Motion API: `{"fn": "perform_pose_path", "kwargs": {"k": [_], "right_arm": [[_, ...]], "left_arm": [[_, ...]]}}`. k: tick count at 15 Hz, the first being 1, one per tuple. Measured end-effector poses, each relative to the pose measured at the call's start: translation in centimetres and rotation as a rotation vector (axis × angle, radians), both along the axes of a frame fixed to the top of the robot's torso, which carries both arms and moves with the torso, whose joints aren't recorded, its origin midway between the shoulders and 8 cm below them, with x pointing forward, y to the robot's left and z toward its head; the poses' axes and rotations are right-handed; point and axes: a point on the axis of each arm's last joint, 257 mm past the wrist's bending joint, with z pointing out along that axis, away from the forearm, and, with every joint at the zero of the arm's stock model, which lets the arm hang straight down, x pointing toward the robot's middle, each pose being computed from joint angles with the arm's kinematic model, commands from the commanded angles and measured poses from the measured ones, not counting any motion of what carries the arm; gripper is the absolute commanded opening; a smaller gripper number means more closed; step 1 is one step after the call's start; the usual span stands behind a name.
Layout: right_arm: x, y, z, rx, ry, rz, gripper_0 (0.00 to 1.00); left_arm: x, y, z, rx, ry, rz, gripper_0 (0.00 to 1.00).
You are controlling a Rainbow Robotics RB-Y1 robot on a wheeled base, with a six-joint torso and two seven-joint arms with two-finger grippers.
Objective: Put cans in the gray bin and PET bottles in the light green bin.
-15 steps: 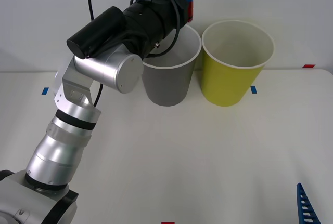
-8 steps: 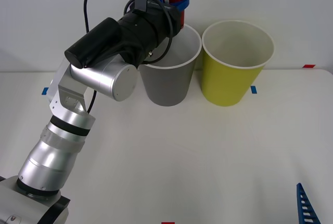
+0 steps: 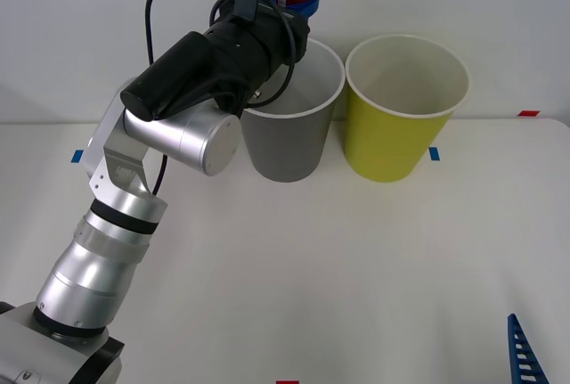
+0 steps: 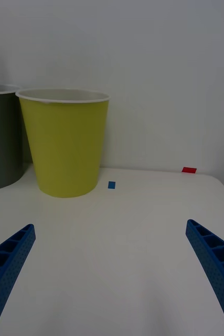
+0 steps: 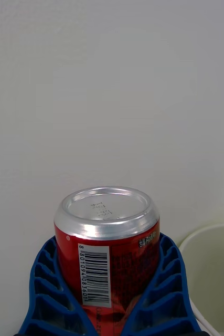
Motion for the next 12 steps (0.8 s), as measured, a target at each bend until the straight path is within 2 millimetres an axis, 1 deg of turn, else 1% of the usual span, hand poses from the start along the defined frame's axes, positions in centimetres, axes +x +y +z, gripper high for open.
{"fn": "perform_pose_path", "kwargs": {"k": [2, 3, 4, 12], "right_arm": [[0.00, 0.00, 0.00, 0.000, 0.000, 0.000, 1.00], [0.00, 0.00, 0.00, 0.000, 0.000, 0.000, 1.00], [0.00, 0.00, 0.00, 0.000, 0.000, 0.000, 1.00], [0.00, 0.00, 0.00, 0.000, 0.000, 0.000, 1.00]], "left_arm": [[-0.05, -0.11, 0.01, -0.006, 0.003, -0.004, 0.01], [-0.04, -0.10, 0.01, -0.009, 0.005, -0.004, 0.75], [-0.02, -0.06, 0.00, -0.011, 0.006, -0.003, 1.00], [0.07, 0.43, 0.33, -0.005, -0.011, 0.006, 1.00]]}}
